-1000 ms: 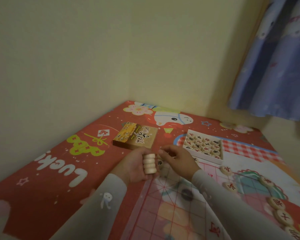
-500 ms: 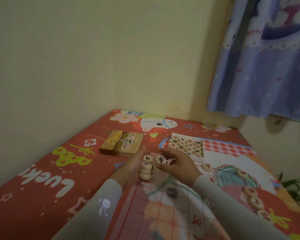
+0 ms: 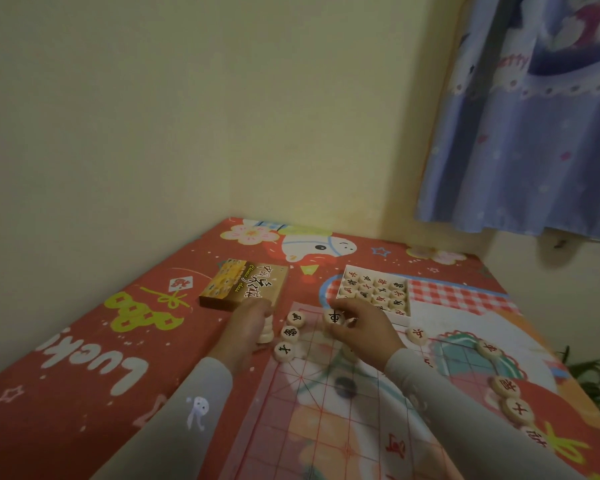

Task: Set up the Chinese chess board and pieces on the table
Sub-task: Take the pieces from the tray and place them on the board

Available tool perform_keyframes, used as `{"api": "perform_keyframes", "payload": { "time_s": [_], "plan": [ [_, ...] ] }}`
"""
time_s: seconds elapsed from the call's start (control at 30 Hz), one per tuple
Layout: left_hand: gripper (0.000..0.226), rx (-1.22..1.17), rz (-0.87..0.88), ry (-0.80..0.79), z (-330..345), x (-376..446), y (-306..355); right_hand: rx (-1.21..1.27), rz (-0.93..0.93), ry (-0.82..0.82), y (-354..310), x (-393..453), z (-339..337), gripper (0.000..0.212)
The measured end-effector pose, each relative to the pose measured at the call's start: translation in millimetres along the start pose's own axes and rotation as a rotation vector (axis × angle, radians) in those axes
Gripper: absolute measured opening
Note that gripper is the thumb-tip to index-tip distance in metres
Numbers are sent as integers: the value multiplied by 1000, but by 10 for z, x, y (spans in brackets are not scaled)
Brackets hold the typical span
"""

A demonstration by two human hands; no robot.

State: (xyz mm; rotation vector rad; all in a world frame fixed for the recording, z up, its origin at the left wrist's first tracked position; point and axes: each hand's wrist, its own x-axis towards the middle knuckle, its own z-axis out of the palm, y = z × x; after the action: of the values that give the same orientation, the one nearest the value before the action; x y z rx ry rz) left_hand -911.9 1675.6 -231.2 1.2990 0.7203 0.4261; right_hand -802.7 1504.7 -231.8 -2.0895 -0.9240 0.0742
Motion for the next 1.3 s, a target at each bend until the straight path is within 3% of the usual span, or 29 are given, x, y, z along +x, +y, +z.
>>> {"api": "perform_keyframes", "payload": {
  "time_s": [0.4, 0.87, 1.1, 1.3],
  "plan": [
    [27, 20, -51, 78, -288, 368, -66, -204, 103, -118, 148, 796, 449, 13],
    [25, 5, -98, 70, -409, 564, -166, -263, 99, -208, 269, 1074, 664, 29],
    [21, 39, -77, 75, -366, 439, -142, -199, 65, -167, 238, 986, 631, 24],
    [22, 57, -77, 58, -375, 301, -94, -347, 69, -148, 311, 993, 801, 33]
  ]
}}
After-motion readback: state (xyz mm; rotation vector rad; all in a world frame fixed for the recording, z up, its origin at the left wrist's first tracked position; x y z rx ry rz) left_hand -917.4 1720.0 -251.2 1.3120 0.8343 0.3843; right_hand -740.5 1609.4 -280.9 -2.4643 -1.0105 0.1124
